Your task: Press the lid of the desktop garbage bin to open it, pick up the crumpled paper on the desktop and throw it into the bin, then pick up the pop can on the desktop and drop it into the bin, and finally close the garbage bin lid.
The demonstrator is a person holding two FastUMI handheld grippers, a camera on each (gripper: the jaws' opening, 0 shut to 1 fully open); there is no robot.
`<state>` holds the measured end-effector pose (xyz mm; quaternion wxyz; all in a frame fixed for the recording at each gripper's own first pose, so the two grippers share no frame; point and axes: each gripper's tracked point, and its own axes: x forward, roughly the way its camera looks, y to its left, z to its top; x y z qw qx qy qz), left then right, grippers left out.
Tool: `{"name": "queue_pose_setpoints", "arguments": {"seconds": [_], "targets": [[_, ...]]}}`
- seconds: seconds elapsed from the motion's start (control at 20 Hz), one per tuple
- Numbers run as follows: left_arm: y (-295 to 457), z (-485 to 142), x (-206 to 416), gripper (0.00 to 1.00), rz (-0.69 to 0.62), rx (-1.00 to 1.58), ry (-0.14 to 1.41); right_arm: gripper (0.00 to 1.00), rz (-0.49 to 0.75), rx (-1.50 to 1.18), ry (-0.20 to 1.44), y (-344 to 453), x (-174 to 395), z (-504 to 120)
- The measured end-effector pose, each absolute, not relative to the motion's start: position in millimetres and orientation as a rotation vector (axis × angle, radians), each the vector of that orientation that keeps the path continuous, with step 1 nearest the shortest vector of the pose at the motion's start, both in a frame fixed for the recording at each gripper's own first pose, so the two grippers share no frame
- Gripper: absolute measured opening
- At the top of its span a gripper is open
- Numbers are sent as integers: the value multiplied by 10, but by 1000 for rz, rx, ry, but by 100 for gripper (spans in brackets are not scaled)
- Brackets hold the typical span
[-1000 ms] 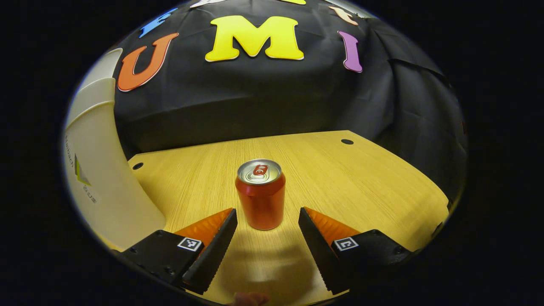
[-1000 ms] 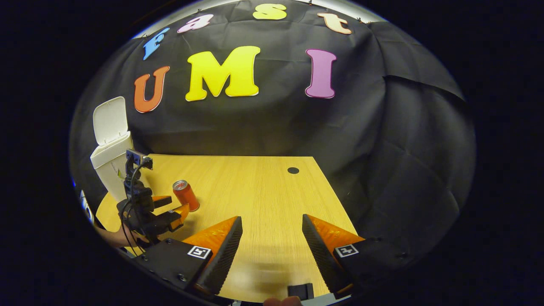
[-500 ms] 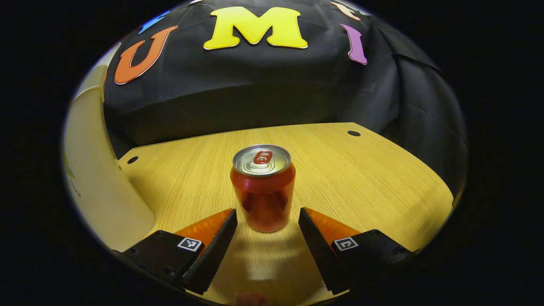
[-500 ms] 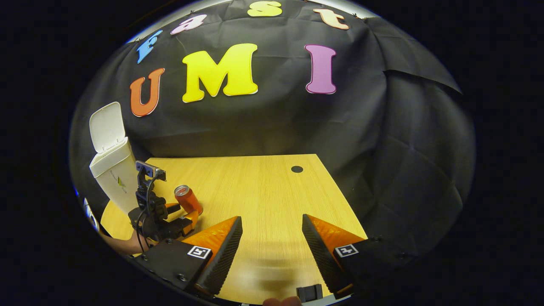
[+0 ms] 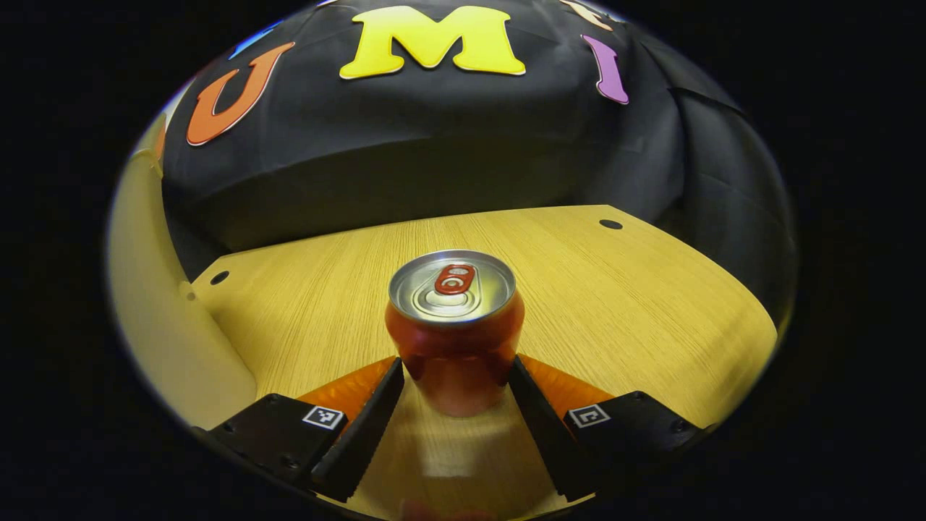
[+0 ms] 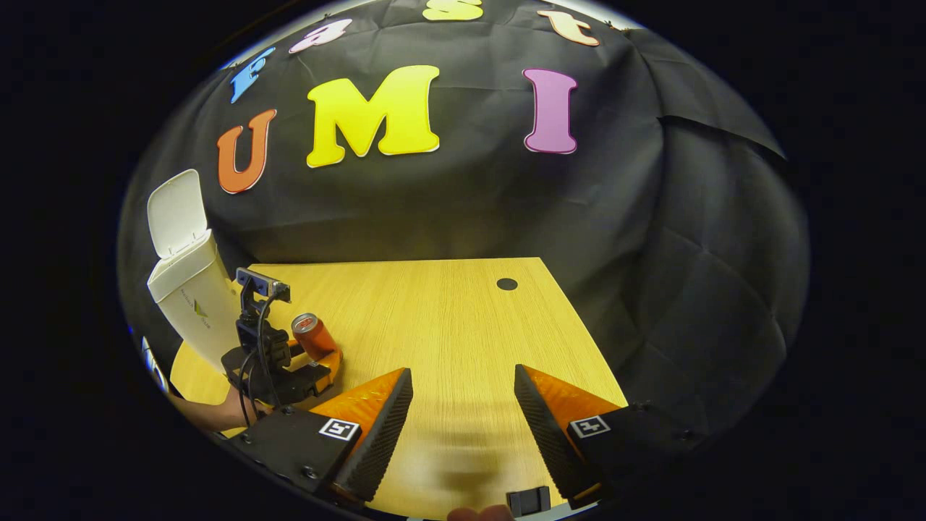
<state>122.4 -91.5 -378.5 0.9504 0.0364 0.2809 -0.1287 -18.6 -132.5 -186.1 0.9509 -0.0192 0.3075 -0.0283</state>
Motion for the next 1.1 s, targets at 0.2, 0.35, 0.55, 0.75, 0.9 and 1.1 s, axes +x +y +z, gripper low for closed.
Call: {"name": "queue_pose_setpoints", "arguments": {"seconds": [0.2,0.35,0.55,0.75,0.9,1.1], "targets": [[-942,-3812,1243,93,-282,77,587,89,-58,-42,624,-1312,-189,-1844],[-944,-3759,1209,92,-285,63,594,89,-58,-46,615,-1307,-209,-1817],[-895,-3378,1167,86,-275,28,544,90,-55,-35,596,-1279,-239,-1755],[-774,-2617,1186,85,-244,-27,455,90,-19,-8,562,-1106,-252,-1646],[-563,-1980,1219,85,-190,-13,373,90,12,14,530,-949,-241,-1559],[-165,-1213,1267,85,-105,-17,270,89,98,-5,479,-618,-244,-1413]]}}
